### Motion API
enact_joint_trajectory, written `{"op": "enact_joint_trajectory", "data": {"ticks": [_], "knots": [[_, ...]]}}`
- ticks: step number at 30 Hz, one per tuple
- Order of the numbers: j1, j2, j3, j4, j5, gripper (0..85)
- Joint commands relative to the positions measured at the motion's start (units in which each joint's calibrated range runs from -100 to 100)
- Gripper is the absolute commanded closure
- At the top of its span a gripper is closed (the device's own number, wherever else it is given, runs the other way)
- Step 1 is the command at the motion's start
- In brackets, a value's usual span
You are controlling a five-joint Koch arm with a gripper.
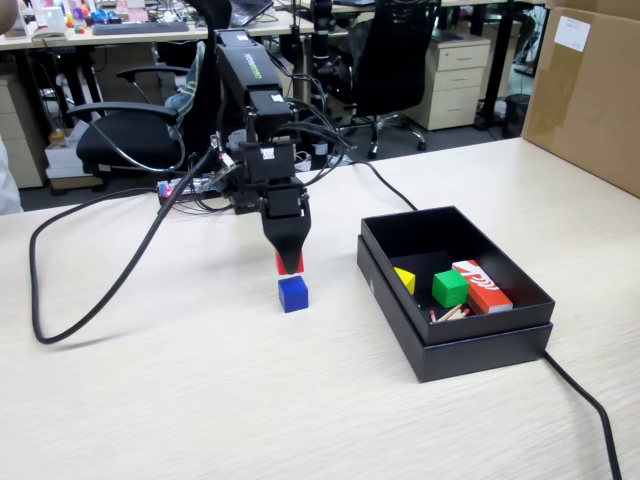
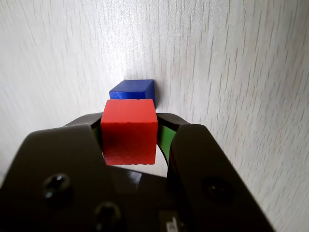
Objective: Put the red cube on top of the blue cube
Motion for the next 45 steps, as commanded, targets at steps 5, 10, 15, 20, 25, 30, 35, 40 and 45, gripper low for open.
{"op": "enact_joint_trajectory", "data": {"ticks": [5,10,15,20,25,30,35,40,45], "knots": [[0.2,0.8,3.7,2.5,-0.1,84.6],[0.2,2.1,3.7,3.3,-0.1,84.6],[0.2,2.4,3.7,4.2,-0.2,84.6],[0.1,3.0,3.2,4.2,-0.2,84.6],[-0.1,3.1,2.5,4.2,-0.2,84.5],[0.2,3.9,1.1,4.2,-0.7,60.4],[0.3,3.8,0.4,4.2,-0.8,58.7],[0.5,2.4,-0.1,4.2,-0.9,43.6],[0.5,1.0,-0.1,4.0,-0.9,42.8]]}}
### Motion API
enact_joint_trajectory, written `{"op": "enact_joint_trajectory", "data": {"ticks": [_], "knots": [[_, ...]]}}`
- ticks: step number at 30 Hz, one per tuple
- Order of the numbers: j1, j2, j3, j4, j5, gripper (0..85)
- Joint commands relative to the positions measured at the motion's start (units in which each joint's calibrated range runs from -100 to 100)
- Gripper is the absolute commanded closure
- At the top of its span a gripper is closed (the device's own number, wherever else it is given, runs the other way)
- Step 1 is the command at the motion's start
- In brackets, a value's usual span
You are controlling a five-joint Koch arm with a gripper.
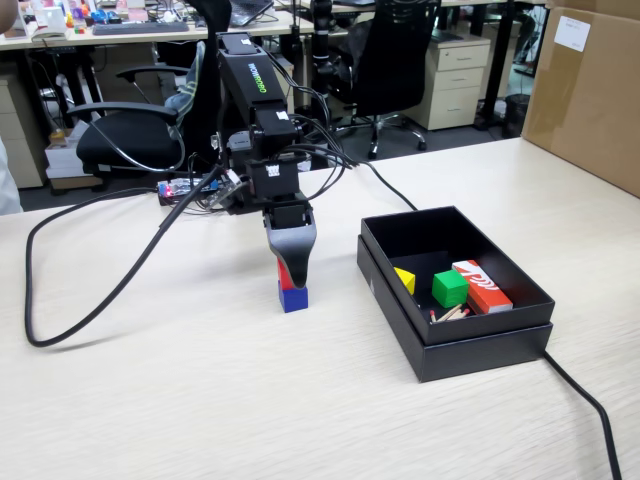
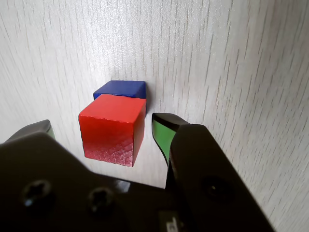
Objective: Put the red cube on top of the blue cube
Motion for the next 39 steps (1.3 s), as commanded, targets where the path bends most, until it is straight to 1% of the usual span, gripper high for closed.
{"op": "enact_joint_trajectory", "data": {"ticks": [1,4,12,17,26,33,35,39], "knots": [[0.0,-4.5,2.0,0.8,-0.1,41.1],[0.0,-7.3,2.5,-1.6,0.0,39.1],[0.6,-20.7,2.5,-5.8,0.0,38.7],[1.0,-36.8,-5.6,-5.9,-0.2,38.8],[1.7,-63.7,-28.3,-5.2,-0.1,38.6],[0.2,-74.7,-44.4,2.3,-0.3,38.6],[-0.3,-75.5,-49.6,6.5,-0.7,37.6],[-0.5,-75.7,-54.3,11.7,-1.3,37.2]]}}
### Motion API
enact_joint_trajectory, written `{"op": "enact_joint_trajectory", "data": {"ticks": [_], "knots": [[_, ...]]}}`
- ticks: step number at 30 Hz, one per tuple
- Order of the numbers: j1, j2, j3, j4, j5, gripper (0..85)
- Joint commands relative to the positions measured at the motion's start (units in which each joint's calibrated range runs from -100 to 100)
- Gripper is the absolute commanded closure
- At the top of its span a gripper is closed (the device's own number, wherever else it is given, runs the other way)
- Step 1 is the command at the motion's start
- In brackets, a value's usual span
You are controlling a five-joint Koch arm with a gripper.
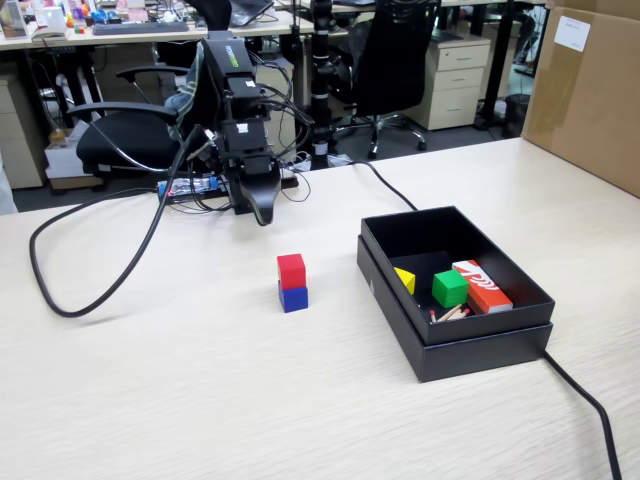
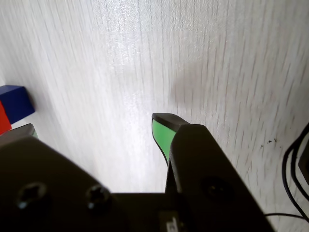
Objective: Put the red cube on top of the blue cube
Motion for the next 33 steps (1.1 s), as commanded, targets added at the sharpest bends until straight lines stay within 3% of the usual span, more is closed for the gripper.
{"op": "enact_joint_trajectory", "data": {"ticks": [1,15,33], "knots": [[-0.2,-1.3,-0.4,6.7,-1.0,37.0],[-0.4,-1.2,-23.1,36.5,-5.1,35.0],[-0.3,-1.3,-27.0,37.0,-5.8,35.6]]}}
